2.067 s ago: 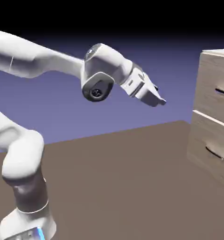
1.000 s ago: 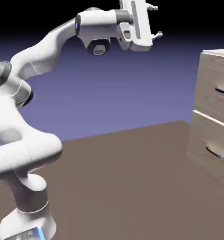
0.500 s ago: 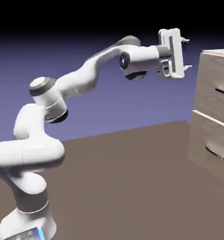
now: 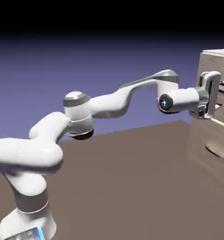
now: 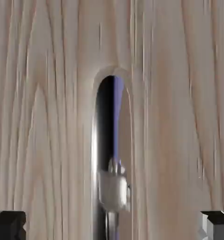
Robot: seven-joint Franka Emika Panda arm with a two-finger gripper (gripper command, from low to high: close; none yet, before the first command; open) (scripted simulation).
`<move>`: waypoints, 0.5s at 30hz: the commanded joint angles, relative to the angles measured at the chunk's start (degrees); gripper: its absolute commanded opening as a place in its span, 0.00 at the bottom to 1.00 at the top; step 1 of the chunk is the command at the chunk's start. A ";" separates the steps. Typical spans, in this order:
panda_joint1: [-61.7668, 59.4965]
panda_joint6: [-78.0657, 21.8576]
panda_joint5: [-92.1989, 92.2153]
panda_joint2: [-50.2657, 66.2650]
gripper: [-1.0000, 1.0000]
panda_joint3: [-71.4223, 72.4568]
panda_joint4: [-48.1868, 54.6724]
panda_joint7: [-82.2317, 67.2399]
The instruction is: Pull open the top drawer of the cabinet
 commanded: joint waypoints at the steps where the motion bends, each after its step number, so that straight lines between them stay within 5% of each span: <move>1: -1.26 0.81 -0.10 0.04 0.50 0.09 2.08 0.35; 2: -1.62 1.05 -0.12 0.05 0.50 0.11 2.68 0.45; 3: -1.62 1.05 -0.12 0.05 0.00 0.11 2.68 0.45; 15: 12.30 -7.79 0.61 -0.57 0.00 -1.11 -20.16 -2.91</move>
